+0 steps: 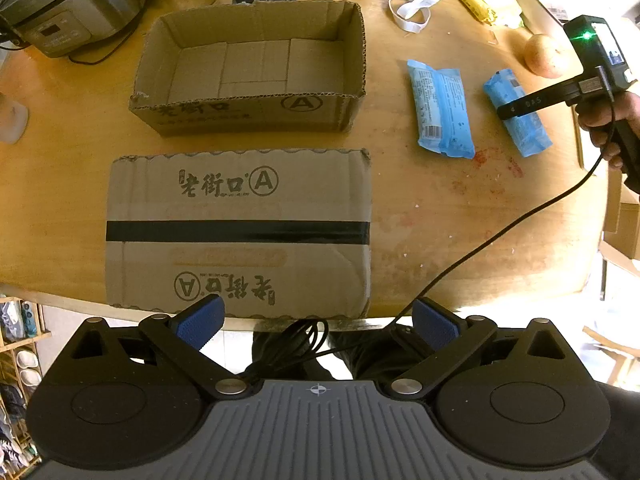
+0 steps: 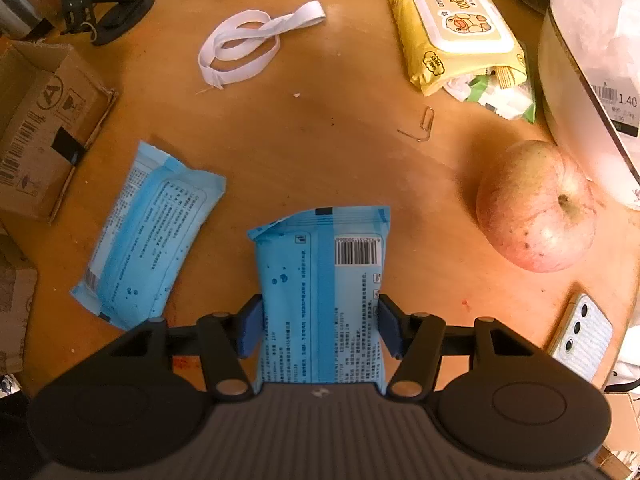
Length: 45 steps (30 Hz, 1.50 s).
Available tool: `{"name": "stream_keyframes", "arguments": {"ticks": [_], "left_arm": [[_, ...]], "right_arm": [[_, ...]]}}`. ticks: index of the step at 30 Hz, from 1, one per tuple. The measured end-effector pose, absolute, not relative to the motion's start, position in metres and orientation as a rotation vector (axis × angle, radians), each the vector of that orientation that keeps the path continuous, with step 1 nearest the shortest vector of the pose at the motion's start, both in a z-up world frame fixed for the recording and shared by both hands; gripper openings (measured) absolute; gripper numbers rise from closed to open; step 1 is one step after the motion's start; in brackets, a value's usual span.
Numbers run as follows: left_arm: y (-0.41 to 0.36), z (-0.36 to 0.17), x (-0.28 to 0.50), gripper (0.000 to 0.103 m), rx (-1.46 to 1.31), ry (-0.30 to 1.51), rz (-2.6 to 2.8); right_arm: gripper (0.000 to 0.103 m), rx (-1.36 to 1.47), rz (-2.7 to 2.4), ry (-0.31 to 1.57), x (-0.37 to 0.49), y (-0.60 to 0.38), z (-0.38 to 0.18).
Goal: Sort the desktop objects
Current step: 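Lift the blue packet with the right gripper toward the open cardboard box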
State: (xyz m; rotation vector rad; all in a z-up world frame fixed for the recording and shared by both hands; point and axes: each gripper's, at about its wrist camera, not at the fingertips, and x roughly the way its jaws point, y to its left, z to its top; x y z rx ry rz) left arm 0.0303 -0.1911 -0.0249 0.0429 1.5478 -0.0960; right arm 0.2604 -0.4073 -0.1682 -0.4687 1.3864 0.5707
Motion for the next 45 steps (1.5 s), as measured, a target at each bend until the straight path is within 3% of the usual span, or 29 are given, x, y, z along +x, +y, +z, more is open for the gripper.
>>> {"name": "stream_keyframes", "arguments": {"ticks": [12,30,45], "left_arm": [[-0.188,-0.024,0.030,0.103,0.039,1.541,-0.105],[-0.185,-0.019,0.032,0.103,0.039,1.520,-0.137],[-0.176,-0.018,0.028,0.103,0.032,1.514,-0.150]], "right_arm": [[0.056,-0.457,0.550,1.396,0.261,-0.390,-0.157],[0.057,-0.424,0.500,1.417,0.264,-0.396,-0.097],[0.057,-0.276,0.311,1.471,0.268,-0.404,-0.096]]}}
